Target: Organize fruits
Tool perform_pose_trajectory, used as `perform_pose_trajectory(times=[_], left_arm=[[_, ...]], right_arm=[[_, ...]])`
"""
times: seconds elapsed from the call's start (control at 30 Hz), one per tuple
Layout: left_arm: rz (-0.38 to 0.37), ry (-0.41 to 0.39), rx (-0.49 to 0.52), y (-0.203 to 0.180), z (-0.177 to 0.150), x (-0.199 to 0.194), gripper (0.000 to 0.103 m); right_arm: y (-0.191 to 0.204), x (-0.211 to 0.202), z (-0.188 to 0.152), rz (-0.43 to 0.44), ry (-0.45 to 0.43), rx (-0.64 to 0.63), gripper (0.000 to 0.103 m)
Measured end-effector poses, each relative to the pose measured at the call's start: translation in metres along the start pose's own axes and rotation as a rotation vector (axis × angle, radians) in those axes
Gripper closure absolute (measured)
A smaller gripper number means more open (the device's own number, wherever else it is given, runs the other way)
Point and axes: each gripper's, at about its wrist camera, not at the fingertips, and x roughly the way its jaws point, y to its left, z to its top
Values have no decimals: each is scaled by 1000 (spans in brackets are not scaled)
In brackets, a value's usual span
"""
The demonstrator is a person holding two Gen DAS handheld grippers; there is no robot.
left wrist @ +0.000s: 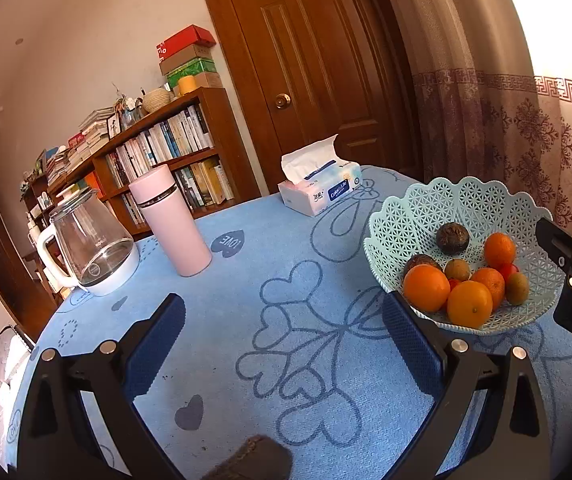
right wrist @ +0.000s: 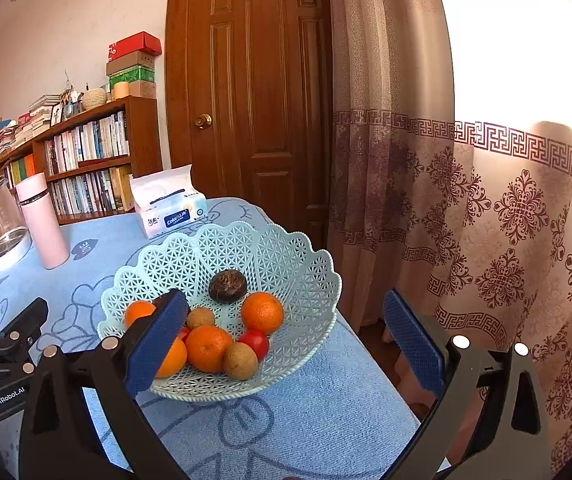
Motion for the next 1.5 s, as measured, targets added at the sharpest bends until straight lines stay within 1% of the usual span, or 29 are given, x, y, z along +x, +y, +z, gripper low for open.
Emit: perform_pose_trajectory(times=[0.53,1.5], left_arm=[[-12,12,25,-6,-2,2,5],[-12,21,24,-5,-4,5,5]], right_arm=[[0,0,-1,0,6,5,3],[0,0,-2,1,6,1,3]])
